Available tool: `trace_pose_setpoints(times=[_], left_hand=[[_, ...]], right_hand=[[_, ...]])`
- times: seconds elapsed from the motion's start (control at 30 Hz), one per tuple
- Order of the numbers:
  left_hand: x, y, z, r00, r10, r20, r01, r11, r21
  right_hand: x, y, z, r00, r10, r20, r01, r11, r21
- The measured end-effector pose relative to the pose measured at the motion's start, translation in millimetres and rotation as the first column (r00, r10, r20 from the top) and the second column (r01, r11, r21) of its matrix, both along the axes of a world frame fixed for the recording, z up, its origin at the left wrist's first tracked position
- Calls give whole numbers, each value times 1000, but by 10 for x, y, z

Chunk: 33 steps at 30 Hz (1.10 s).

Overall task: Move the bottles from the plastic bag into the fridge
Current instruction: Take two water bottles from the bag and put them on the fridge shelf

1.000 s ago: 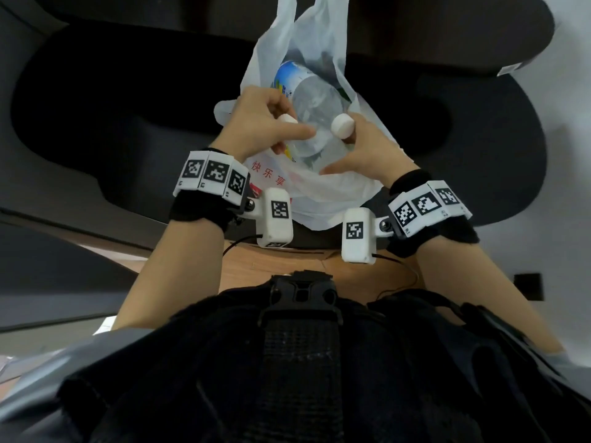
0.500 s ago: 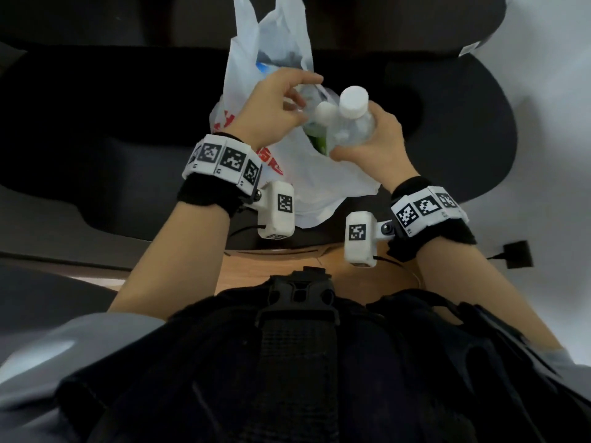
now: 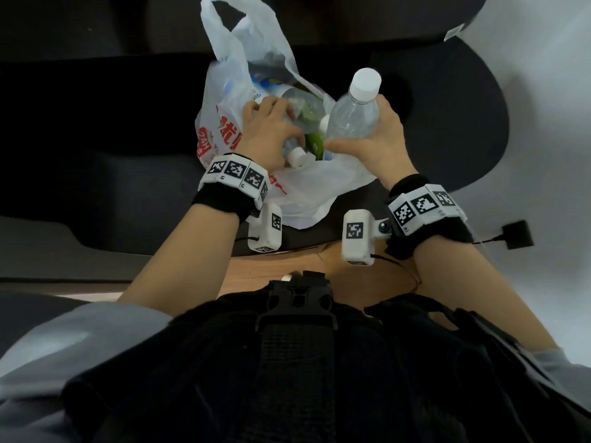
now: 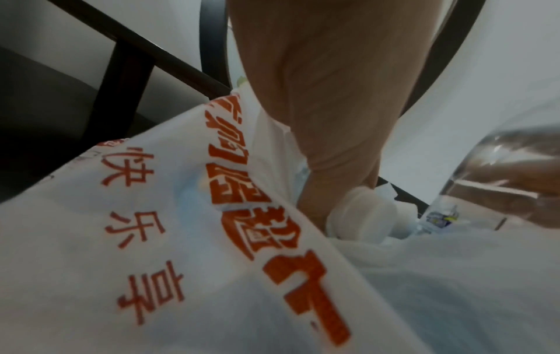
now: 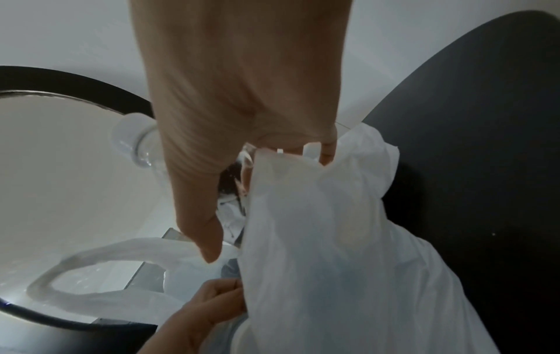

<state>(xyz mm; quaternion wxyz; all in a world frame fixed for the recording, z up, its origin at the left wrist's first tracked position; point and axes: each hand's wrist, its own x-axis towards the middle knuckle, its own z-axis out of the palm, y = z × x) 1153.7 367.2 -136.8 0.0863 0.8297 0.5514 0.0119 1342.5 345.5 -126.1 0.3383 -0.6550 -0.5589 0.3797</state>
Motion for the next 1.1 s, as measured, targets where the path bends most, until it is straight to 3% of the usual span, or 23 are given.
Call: trace_pose_setpoints(times=[0.1, 0.2, 0.27, 0.33, 0.4, 0.5, 0.63, 0.83, 1.1], left_hand=[[-86, -5, -25, 996, -59, 69, 58, 998, 13], [-291, 31, 91, 947, -36, 321, 15, 998, 67], [-385, 69, 235, 830, -17, 558, -66, 990, 128], [-419, 58, 385, 723, 9, 690, -131, 984, 124], [-437, 17, 518, 624, 58, 780, -179, 981, 71], [-475, -33, 777, 363, 62, 930, -268, 962, 41], [-413, -173, 1141, 197, -35, 980, -294, 951, 93], [-181, -772, 1413, 85, -127, 988, -411, 899, 151], [-185, -1814, 1657, 86, -228, 970, -559, 795, 236]], right_hand=[[-36, -17, -50, 993, -34, 115, 40, 998, -49], [-51, -54, -51, 990, -63, 129, 66, 997, -26], [-74, -80, -10, 988, -58, 143, 54, 998, 26], [-109, -97, 64, 989, -41, 140, 30, 997, 74], [-166, -110, 195, 995, -33, 90, 22, 992, 120], [-232, -118, 420, 1000, 3, 4, -3, 971, 238], [-275, -183, 737, 997, 72, -39, -47, 895, 443], [-371, -424, 1158, 957, 263, -120, -130, 762, 634], [-519, -1106, 1313, 826, 559, -73, -349, 609, 712]])
